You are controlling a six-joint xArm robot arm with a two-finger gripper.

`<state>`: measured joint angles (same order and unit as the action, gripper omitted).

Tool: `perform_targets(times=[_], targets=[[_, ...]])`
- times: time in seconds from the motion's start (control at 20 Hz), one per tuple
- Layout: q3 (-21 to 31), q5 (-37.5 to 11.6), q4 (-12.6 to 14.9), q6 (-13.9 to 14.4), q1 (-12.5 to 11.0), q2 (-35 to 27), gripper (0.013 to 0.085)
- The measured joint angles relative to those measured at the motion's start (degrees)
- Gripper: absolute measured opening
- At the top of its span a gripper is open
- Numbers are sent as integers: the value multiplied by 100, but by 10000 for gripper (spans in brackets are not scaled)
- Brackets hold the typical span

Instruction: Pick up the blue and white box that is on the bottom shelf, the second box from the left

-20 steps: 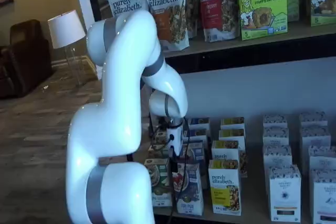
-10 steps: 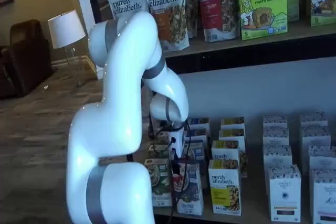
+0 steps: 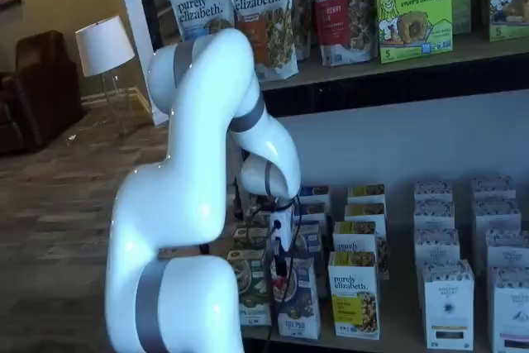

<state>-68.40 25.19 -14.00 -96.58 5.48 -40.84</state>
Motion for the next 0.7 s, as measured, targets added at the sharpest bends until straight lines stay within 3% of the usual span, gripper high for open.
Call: perform_targets(times=[0.7], targets=[[-1021, 211, 359, 309, -27, -833, 850]])
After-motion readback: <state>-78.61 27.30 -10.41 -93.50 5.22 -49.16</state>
